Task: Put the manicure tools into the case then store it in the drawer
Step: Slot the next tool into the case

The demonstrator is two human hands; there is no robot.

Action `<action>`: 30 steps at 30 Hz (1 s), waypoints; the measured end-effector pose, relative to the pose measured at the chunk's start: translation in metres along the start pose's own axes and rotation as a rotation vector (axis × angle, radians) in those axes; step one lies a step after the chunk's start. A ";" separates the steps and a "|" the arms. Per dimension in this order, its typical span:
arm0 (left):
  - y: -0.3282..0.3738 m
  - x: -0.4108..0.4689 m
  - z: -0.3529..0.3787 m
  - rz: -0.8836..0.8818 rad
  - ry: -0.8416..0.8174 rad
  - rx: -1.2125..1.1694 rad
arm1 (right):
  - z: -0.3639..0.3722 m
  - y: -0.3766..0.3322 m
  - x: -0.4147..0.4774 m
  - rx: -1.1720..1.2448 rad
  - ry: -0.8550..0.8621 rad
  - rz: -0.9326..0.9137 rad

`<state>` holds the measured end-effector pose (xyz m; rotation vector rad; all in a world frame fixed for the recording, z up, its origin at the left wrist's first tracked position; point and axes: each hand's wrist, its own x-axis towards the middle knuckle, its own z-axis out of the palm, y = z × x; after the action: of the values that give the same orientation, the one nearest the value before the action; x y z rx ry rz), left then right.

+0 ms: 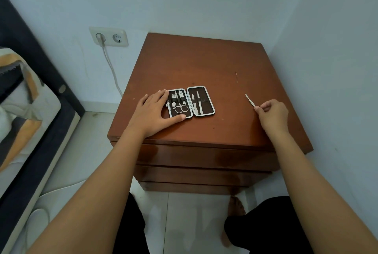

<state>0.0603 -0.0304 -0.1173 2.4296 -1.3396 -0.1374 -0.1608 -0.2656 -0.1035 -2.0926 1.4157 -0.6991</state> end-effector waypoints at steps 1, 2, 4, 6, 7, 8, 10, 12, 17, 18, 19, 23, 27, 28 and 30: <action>0.000 0.000 0.000 0.001 0.002 0.000 | 0.000 0.000 0.000 0.005 0.002 0.005; 0.000 0.000 0.001 0.002 0.004 -0.001 | 0.000 0.001 0.000 0.001 -0.004 0.008; 0.000 0.000 0.000 0.002 0.005 -0.006 | -0.001 0.000 0.001 -0.018 -0.019 0.011; 0.000 0.000 0.000 0.002 0.006 -0.006 | -0.001 -0.001 0.000 -0.022 -0.019 0.013; 0.000 0.000 0.000 0.002 0.007 -0.005 | -0.001 -0.001 -0.001 -0.023 -0.018 0.010; 0.000 0.000 0.000 0.002 0.008 -0.004 | -0.001 -0.002 -0.003 -0.032 -0.017 0.002; 0.000 0.000 0.000 0.003 0.009 -0.003 | 0.001 -0.003 -0.008 -0.073 -0.015 -0.026; 0.000 0.000 0.000 0.003 0.007 -0.004 | 0.003 -0.003 -0.014 -0.100 0.001 -0.059; 0.000 0.001 0.001 0.004 0.012 -0.003 | 0.003 -0.001 -0.020 -0.017 -0.007 -0.132; 0.000 0.001 0.000 0.004 0.010 -0.002 | 0.002 -0.002 -0.022 0.047 -0.012 -0.128; 0.000 0.001 0.000 0.003 0.008 0.000 | 0.002 -0.003 -0.024 0.121 -0.016 -0.118; 0.000 0.001 0.000 0.000 0.008 -0.001 | 0.013 -0.019 -0.039 0.305 -0.074 -0.106; 0.000 0.001 0.001 -0.001 0.007 -0.001 | 0.031 -0.040 -0.054 0.323 -0.214 -0.194; 0.000 0.001 0.001 0.000 0.008 0.000 | 0.035 -0.044 -0.057 0.315 -0.229 -0.209; -0.001 0.001 0.001 0.000 0.008 0.000 | 0.039 -0.049 -0.062 0.291 -0.239 -0.243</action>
<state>0.0611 -0.0311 -0.1183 2.4280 -1.3367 -0.1277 -0.1216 -0.1863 -0.1078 -2.0519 0.8837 -0.6760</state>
